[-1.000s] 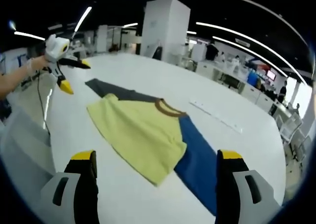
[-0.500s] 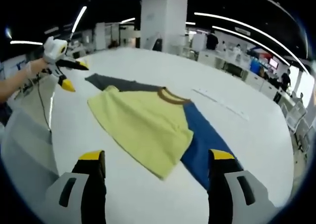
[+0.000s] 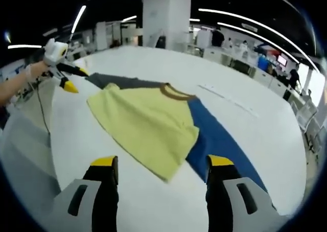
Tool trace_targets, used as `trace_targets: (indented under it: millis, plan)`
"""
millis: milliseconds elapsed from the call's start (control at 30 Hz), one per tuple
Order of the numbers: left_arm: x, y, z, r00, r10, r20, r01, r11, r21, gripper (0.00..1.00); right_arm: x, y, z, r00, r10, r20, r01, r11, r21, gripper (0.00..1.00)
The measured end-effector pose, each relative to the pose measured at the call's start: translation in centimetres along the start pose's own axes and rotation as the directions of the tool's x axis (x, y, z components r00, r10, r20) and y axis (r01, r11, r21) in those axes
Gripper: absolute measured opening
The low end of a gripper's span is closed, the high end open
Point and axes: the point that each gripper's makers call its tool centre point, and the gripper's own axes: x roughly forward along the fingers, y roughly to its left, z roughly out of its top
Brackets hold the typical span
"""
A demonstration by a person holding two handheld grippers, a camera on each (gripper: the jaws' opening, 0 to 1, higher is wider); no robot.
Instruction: Fold the garment on the visible template until the final outline fits inside the template.
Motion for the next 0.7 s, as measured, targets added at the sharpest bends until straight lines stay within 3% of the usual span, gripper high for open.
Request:
trace_targets:
  millis: [700]
  plan:
    - [1.4,0.8,-2.0,0.999,0.000,-0.035,-0.004,0.995,-0.095,0.43,0.8,-0.5,-1.7,1.000,-0.014,-0.024,0.015,0.999,0.041,0.57]
